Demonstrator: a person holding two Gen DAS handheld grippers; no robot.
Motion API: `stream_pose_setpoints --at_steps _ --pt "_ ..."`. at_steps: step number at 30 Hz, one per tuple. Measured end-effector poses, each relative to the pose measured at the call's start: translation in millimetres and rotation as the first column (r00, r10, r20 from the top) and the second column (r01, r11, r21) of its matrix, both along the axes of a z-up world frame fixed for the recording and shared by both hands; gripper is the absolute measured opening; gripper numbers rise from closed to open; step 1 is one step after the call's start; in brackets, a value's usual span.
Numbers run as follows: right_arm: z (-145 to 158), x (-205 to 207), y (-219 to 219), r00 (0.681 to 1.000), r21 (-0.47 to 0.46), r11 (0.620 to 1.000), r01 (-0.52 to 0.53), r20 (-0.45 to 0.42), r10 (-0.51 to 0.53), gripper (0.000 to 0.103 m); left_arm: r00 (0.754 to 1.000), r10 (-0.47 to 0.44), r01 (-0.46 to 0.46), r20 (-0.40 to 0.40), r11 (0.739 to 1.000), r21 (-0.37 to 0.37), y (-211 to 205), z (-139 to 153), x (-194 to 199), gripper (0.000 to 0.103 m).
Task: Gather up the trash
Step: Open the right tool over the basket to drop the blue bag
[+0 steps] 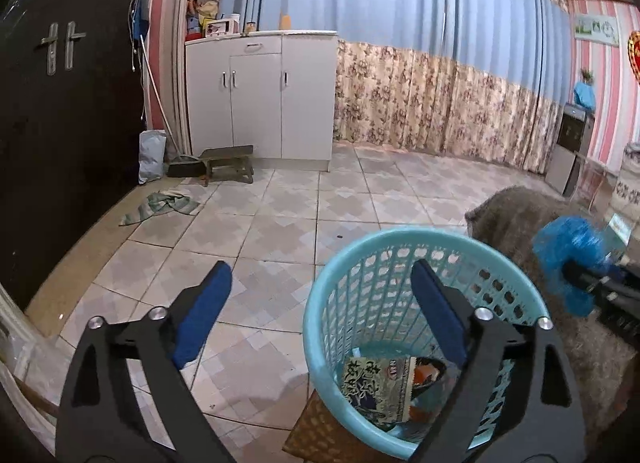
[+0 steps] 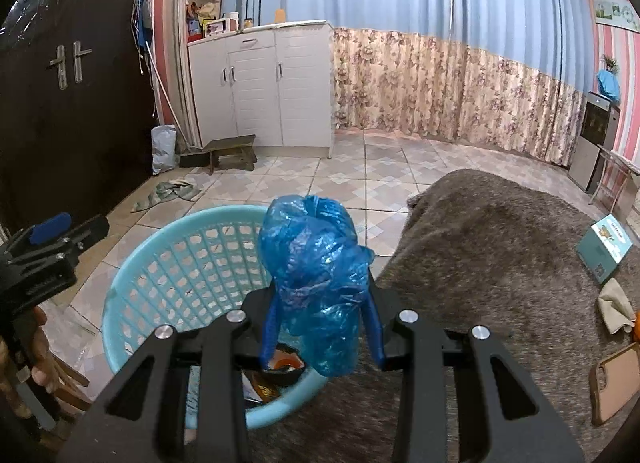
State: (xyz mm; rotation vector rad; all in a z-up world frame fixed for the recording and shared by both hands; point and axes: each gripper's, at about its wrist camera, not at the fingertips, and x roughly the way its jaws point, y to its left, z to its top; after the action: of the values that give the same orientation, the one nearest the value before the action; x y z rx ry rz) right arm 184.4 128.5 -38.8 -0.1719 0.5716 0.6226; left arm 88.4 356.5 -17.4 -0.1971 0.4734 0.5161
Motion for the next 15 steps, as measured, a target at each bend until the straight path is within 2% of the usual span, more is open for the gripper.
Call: stream_pose_setpoints --at_steps 2,4,6,10,15 --pt "-1.7 1.4 7.6 1.000 0.007 1.000 -0.006 -0.005 0.006 0.036 1.000 0.004 -0.004 0.011 1.000 0.001 -0.3 3.0 -0.4 0.091" --pt "-3.1 2.4 13.0 1.000 0.013 1.000 -0.006 -0.003 0.006 0.043 1.000 0.010 -0.010 0.015 1.000 0.001 -0.7 4.7 -0.3 0.091" --pt "-4.7 1.4 18.1 1.000 0.027 1.000 -0.001 0.007 0.001 0.067 1.000 0.013 -0.013 0.019 1.000 -0.005 -1.5 5.1 -0.2 0.091" --pt "-7.8 -0.2 22.9 0.999 0.028 1.000 0.000 0.032 -0.001 0.072 1.000 0.018 -0.018 0.016 1.000 0.000 -2.9 5.2 0.6 0.092" --pt "-2.2 0.6 13.0 0.998 0.043 0.999 0.027 0.055 -0.029 0.090 1.000 0.022 -0.022 0.015 1.000 -0.009 -6.4 7.2 2.8 0.093"
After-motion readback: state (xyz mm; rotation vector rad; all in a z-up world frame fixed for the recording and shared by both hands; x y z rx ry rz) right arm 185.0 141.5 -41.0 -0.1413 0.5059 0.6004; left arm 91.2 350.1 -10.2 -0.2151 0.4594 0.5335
